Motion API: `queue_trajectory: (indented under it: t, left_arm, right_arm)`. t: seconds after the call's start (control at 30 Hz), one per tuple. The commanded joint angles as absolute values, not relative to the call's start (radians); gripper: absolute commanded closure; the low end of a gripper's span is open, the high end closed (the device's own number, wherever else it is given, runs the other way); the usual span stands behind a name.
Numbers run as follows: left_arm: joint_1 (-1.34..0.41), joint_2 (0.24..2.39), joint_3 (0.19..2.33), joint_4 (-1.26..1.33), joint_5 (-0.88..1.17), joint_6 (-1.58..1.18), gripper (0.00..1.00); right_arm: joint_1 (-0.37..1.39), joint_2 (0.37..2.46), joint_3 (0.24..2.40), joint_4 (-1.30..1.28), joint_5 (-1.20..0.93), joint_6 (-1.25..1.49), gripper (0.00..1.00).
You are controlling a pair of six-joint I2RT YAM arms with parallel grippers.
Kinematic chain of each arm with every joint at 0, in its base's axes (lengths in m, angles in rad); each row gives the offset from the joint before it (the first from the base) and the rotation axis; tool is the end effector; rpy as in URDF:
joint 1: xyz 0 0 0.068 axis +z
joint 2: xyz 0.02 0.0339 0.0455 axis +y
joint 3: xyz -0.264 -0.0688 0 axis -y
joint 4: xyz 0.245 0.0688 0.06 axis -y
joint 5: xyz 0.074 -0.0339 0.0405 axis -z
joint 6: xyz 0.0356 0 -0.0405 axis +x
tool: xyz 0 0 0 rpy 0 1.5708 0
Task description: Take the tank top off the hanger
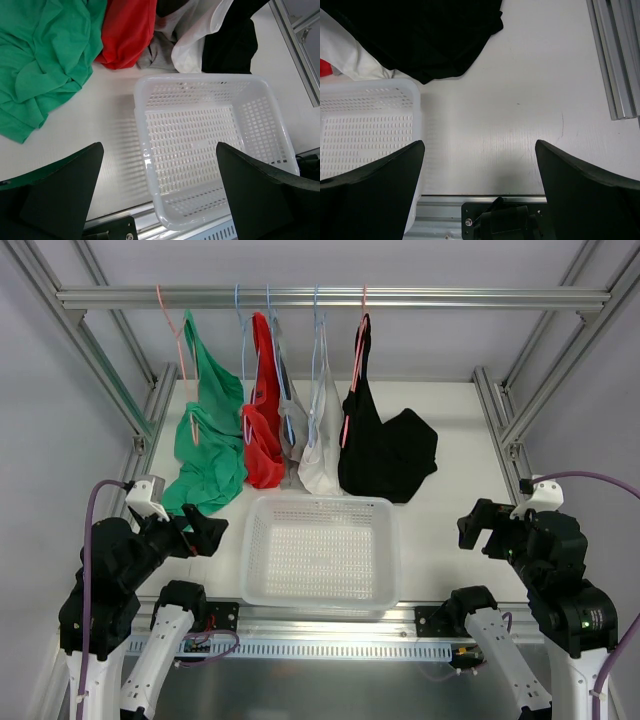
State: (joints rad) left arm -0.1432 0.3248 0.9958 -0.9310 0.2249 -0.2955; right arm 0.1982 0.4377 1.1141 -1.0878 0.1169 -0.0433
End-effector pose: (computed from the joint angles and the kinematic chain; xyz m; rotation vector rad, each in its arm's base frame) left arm 0.0280 -0.0121 0.3691 0.0194 1.8546 -0.5128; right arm 0.0348 0.0027 0.3818 -0.1630 1.9725 -0.0152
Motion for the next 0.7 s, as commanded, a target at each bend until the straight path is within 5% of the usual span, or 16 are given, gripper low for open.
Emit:
queue_trajectory:
  t: [0.0,0.33,0.53,0.67]
  left_arm:
    - [-0.146,0.318,1.011,-0.873,0.288,-0.307,0.01]
    - [-0.146,0.492,1.152,-0.858,0.481,-0.364,0.01]
    - [-0.147,0.754,1.483,-0.778,0.569,-0.429,0.01]
    - [-0.295,0.932,1.746,-0.767,0.427,-0.42,0.01]
  right_arm:
    - [0.202,0.428,1.111,-1.039,0.133,-0.026,0.01]
    - [0.202,0.403,1.115,-1.037,0.109,-0.028,0.0]
    - [0.203,0.42,1.104,-1.025,0.075,-0.006,0.0]
    - [0.204,0.419,1.104,-1.022,0.048,-0.003,0.0]
